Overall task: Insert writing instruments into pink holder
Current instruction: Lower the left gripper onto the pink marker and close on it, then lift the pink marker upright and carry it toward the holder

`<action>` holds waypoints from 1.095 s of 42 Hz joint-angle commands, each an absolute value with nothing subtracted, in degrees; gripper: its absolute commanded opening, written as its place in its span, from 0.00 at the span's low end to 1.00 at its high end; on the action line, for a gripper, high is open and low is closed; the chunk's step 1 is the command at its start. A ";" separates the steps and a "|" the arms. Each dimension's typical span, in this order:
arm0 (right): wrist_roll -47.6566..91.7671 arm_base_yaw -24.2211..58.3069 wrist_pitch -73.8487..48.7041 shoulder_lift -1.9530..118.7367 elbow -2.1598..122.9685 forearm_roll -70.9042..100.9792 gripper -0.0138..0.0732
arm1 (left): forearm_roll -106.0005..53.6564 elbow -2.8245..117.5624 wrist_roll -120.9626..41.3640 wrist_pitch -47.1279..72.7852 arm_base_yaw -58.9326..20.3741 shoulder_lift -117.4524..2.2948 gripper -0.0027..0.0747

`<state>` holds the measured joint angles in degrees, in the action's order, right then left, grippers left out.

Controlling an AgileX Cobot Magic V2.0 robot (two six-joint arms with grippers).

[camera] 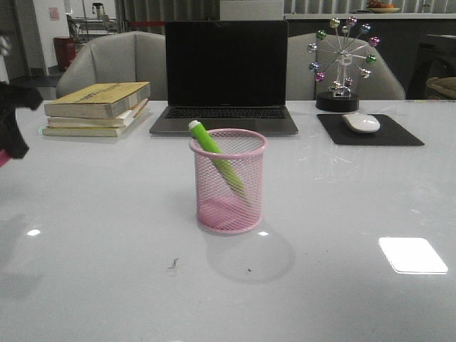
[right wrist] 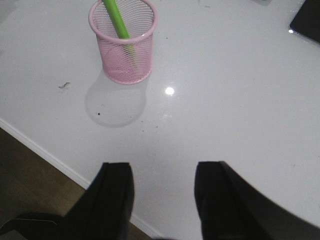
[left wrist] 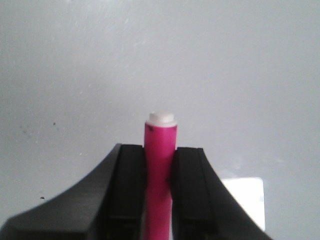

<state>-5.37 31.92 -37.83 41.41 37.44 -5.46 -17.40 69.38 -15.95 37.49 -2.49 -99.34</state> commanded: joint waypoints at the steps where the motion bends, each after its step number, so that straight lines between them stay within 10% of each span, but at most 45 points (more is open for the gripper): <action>1: -5.04 31.95 -34.02 41.02 39.00 -6.00 0.64 | -22.82 66.65 -21.76 30.71 -3.44 -89.52 0.15; 21: -5.04 31.95 -34.02 41.02 39.00 -6.00 0.64 | -22.99 51.64 -22.29 -5.14 -27.42 -69.08 0.15; 46: -5.04 31.95 -34.02 41.02 39.00 -6.00 0.64 | -22.97 49.75 -22.18 -60.00 -50.32 -94.65 0.15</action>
